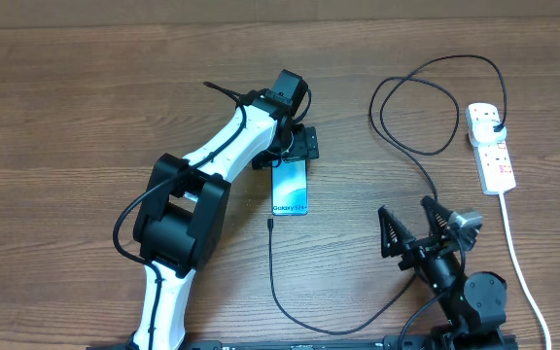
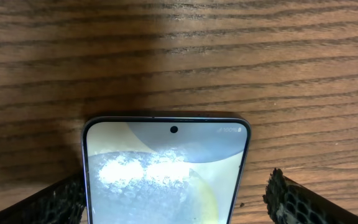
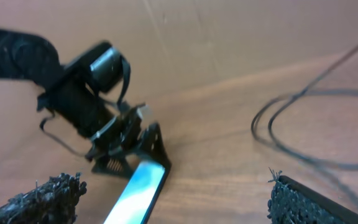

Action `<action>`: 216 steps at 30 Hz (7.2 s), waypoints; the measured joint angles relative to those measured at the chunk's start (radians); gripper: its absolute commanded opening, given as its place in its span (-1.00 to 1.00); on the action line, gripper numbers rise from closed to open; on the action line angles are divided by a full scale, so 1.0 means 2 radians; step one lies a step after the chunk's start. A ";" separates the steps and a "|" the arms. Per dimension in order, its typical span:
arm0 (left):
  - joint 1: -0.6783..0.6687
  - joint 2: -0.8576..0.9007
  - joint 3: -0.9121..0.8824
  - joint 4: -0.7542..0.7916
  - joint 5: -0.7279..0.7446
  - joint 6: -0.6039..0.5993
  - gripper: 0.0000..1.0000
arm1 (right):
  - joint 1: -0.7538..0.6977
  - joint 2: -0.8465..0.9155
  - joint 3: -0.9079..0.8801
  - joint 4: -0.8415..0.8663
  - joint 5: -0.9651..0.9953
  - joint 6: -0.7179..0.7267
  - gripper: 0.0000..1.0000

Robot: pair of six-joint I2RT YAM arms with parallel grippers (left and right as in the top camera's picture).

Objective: Plug charger to phone and switch on socket

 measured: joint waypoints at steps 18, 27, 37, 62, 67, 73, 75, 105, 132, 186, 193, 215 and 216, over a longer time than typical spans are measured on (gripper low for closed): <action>0.000 0.000 0.000 0.000 0.000 0.007 0.94 | 0.000 0.212 0.466 -0.383 0.014 0.003 1.00; 0.000 0.000 0.000 0.000 0.000 0.007 0.94 | 0.000 0.405 0.593 -0.499 -0.017 0.003 1.00; 0.000 0.000 0.001 0.000 0.000 0.007 0.95 | 0.000 0.562 0.593 -0.494 -0.107 0.004 0.56; 0.000 0.000 0.001 0.000 0.001 0.007 0.99 | 0.000 0.733 0.586 -0.477 -0.123 0.003 1.00; 0.000 0.000 0.001 0.000 0.001 0.007 1.00 | 0.000 0.742 0.578 -0.455 -0.123 0.002 1.00; 0.000 0.000 0.001 0.000 0.001 0.007 0.99 | 0.000 0.742 0.547 -0.411 -0.123 0.003 1.00; 0.000 0.000 0.001 0.000 0.001 0.007 1.00 | 0.000 0.743 0.535 -0.396 -0.123 0.006 1.00; 0.000 0.000 0.001 0.000 0.000 0.007 0.91 | 0.003 0.743 0.377 -0.177 -0.124 0.108 1.00; 0.000 0.000 0.001 -0.001 0.000 0.007 0.98 | 0.094 0.743 0.377 -0.134 -0.101 0.111 1.00; -0.029 0.001 -0.001 -0.049 -0.040 -0.018 0.88 | 0.058 0.743 0.377 -0.155 0.053 0.224 1.00; -0.032 0.001 -0.001 -0.045 -0.045 -0.019 0.89 | 0.058 0.743 0.376 -0.208 0.144 0.296 1.00; -0.036 0.001 -0.002 -0.025 -0.053 -0.019 0.65 | 0.058 0.743 0.376 -0.195 0.086 0.292 1.00; -0.035 0.001 -0.002 -0.026 -0.051 -0.019 0.65 | 0.058 0.743 0.376 -0.191 0.074 0.290 1.00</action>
